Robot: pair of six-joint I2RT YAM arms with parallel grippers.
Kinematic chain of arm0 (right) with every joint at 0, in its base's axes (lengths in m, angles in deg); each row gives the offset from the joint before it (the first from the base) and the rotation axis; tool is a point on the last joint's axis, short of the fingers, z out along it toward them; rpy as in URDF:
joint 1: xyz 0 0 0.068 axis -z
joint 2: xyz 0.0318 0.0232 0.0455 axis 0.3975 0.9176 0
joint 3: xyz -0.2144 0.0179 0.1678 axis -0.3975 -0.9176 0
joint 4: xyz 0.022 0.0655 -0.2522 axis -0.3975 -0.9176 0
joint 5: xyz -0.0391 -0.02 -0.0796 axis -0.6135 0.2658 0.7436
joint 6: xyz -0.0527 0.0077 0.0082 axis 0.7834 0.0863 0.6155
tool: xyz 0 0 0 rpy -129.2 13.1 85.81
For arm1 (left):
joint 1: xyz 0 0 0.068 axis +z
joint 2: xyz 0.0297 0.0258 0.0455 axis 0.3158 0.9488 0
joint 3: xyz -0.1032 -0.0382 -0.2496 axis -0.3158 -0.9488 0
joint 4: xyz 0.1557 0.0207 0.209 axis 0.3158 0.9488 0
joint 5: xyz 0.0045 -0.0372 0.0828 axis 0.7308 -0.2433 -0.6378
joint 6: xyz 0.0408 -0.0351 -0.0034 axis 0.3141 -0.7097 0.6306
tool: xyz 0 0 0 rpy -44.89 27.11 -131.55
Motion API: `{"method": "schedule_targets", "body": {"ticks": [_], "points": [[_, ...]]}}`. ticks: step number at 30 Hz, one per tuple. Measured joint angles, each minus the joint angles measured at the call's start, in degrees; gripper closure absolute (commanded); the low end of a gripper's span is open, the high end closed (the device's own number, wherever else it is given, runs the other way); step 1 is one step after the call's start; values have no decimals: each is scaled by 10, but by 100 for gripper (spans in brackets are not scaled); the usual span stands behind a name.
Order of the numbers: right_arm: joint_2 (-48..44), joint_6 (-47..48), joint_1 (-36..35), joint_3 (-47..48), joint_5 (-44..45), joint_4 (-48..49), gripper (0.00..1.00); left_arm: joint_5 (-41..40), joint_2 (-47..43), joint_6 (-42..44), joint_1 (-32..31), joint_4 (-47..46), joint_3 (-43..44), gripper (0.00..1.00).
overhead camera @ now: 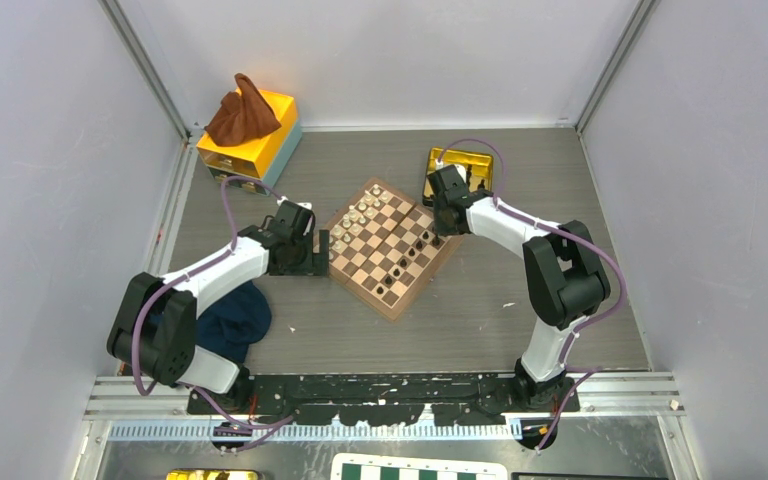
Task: Set up the chess pieces on the board
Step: Place the chess piece on the chessboard.
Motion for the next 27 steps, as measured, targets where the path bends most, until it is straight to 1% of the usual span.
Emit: {"method": "schedule_targets", "body": {"ticks": [11, 21, 26, 27], "points": [[0, -1, 0, 0, -3, -7, 67, 0, 0, 0, 0, 0, 0, 12], [0, -1, 0, 0, -3, -9, 66, 0, 0, 0, 0, 0, 0, 12], [-2, 0, 0, 9, -1, -26, 65, 0, 0, 0, 0, 0, 0, 12], [-4, 0, 0, 13, 0, -30, 64, 0, 0, 0, 0, 0, 0, 12]]}}
